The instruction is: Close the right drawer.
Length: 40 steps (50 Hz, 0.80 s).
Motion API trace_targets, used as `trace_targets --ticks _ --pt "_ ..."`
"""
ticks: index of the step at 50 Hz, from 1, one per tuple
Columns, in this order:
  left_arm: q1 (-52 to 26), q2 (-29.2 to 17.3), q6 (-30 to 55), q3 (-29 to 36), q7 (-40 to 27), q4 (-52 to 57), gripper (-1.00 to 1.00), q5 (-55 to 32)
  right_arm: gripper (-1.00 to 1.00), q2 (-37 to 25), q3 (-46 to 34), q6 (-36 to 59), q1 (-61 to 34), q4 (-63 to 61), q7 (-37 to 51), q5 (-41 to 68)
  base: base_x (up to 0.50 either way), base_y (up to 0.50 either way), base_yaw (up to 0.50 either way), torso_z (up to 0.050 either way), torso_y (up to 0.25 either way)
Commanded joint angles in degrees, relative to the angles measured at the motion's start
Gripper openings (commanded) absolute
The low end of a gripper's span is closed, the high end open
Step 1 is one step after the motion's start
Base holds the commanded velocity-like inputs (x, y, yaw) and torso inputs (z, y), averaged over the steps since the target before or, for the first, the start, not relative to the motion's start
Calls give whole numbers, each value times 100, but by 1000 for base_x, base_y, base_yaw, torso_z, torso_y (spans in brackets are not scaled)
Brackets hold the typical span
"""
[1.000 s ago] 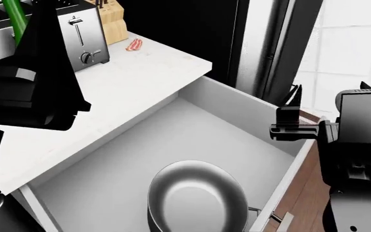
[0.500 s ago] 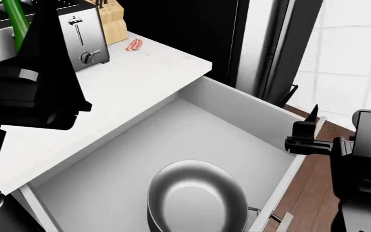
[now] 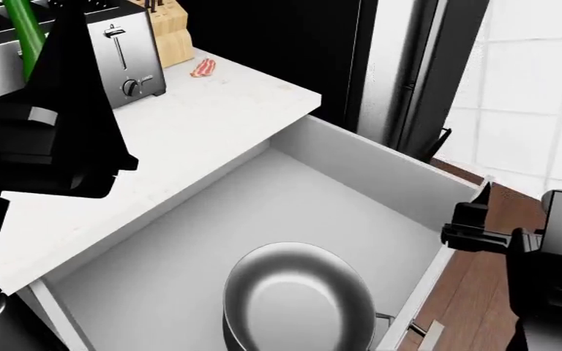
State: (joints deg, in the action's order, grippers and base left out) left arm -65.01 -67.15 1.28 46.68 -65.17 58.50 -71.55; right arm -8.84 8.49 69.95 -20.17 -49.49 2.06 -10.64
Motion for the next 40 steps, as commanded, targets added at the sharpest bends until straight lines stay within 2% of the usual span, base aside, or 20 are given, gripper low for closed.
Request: trace_targets --ticks 1,19,40 --pt "-32 -46 -21 -9 -29 28 100 -25 100 107 239 -308 199 282 5 122 0 0 0 0 0" --pt "-116 -9 8 27 -25 -12 100 -53 100 198 800 -810 509 799 -3 384 0 0 0 0 0" --pt "-85 -11 -28 117 -47 5 100 35 100 264 969 -1250 730 1282 59 591 0 0 0 0 0"
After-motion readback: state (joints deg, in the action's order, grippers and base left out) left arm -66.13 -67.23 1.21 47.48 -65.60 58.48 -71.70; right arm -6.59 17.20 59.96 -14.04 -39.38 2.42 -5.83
